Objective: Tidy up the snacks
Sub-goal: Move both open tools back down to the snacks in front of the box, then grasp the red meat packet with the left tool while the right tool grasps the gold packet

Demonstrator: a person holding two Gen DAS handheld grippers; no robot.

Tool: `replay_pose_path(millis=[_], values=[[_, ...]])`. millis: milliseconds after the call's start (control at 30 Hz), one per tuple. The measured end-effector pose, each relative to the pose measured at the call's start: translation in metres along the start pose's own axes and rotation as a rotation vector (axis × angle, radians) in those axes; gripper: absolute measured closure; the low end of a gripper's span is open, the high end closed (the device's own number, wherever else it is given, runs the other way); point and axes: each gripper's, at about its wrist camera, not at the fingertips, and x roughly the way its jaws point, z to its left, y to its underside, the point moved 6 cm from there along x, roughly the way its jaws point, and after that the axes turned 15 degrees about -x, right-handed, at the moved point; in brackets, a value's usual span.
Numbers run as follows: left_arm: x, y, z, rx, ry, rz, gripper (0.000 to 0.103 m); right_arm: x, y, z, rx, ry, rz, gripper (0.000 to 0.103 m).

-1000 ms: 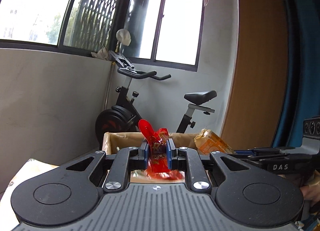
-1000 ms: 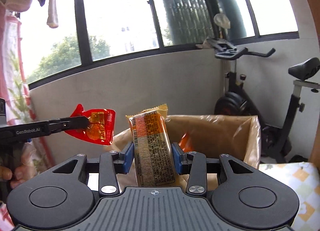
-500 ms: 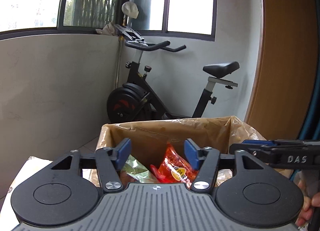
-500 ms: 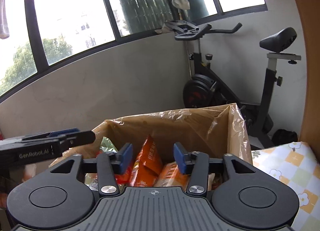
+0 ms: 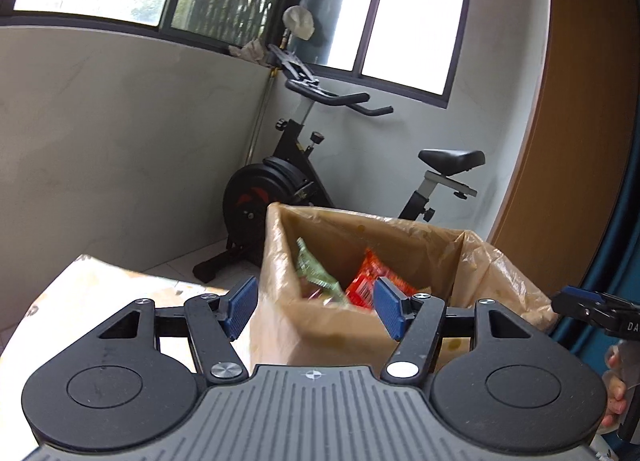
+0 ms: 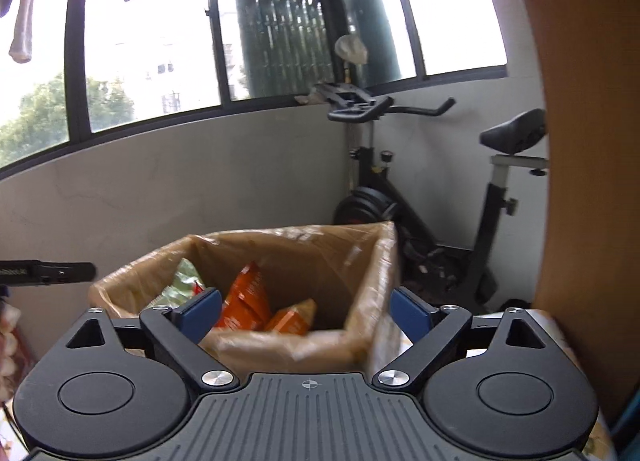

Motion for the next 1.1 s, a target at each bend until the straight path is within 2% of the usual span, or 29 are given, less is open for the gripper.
replay_pose_path(millis=[200, 400, 500, 667, 867, 967, 1100], values=[[-0.007, 0.028, 0.014, 0.001, -0.01, 0.039, 0.037, -0.016, 0.04, -0.004, 0.005, 0.061, 0.05, 0.012], [0.0, 0.059, 0.025, -0.029, -0.049, 0.078, 0.037, -0.014, 0.076, -0.003, 0.045, 0.063, 0.124, 0.013], [0.004, 0.071, 0.027, -0.033, -0.068, 0.093, 0.037, -0.008, 0.097, 0.002, 0.062, 0.032, 0.203, 0.024], [0.009, 0.089, 0.029, -0.036, -0.105, 0.111, 0.037, 0.0, 0.144, 0.016, 0.104, -0.01, 0.358, 0.029], [0.01, 0.109, 0.033, -0.031, -0.123, 0.147, 0.037, 0.007, 0.19, 0.028, 0.141, 0.028, 0.529, 0.033], [0.009, 0.115, 0.035, -0.038, -0.126, 0.159, 0.037, 0.012, 0.201, 0.031, 0.17, 0.007, 0.558, 0.034], [0.01, 0.123, 0.038, -0.048, -0.131, 0.176, 0.037, 0.021, 0.2, 0.041, 0.124, 0.006, 0.543, 0.036]])
